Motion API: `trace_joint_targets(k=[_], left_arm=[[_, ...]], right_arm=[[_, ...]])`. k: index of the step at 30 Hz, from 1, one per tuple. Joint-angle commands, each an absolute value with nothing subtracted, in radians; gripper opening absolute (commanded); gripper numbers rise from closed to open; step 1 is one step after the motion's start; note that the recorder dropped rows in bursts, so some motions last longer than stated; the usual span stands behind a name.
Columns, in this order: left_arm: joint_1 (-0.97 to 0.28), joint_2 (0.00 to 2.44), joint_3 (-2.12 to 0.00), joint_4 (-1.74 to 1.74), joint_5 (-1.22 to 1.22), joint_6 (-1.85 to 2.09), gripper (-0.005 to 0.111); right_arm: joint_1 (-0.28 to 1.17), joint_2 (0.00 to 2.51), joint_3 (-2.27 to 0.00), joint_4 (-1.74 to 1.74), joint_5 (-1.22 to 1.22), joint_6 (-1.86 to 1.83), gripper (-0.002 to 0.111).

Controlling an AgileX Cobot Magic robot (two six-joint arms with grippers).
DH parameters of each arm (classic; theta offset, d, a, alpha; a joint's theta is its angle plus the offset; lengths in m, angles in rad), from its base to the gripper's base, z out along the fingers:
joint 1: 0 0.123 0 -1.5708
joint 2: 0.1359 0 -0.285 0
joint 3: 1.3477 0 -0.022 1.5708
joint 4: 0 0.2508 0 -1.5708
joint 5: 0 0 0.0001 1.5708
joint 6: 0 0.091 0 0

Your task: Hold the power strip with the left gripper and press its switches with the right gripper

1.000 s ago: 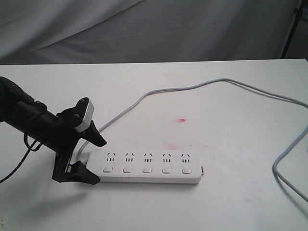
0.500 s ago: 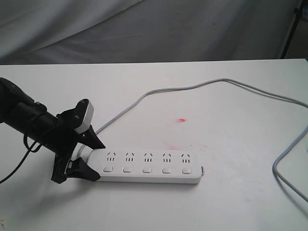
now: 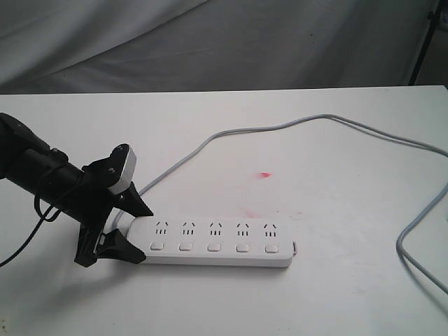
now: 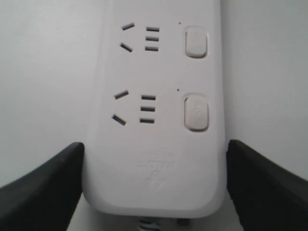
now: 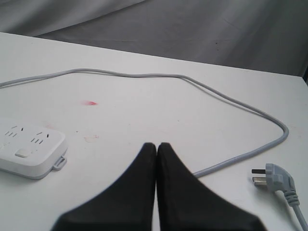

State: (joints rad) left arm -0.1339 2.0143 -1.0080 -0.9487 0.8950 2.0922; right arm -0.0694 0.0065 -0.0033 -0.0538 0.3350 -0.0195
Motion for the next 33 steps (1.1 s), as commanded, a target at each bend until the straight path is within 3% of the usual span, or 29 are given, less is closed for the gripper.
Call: trace_joint_targets(k=[1,18,33], left_arm=[[-0.140,2.016,-1.004,-0.956,0.890,2.094,0.014],[-0.140,2.016,-1.004,-0.956,0.890,2.094,0.014],[-0.140,2.016,-1.004,-0.956,0.890,2.094,0.014]], right_arm=[[-0.071,0.000,0.000,-0.050,0.332,-0.017,0.000],[-0.071,0.000,0.000,-0.068,0.266,-0.022,0.000],[-0.071,0.000,0.000,-0.068,-0.317,-0.022,0.000]])
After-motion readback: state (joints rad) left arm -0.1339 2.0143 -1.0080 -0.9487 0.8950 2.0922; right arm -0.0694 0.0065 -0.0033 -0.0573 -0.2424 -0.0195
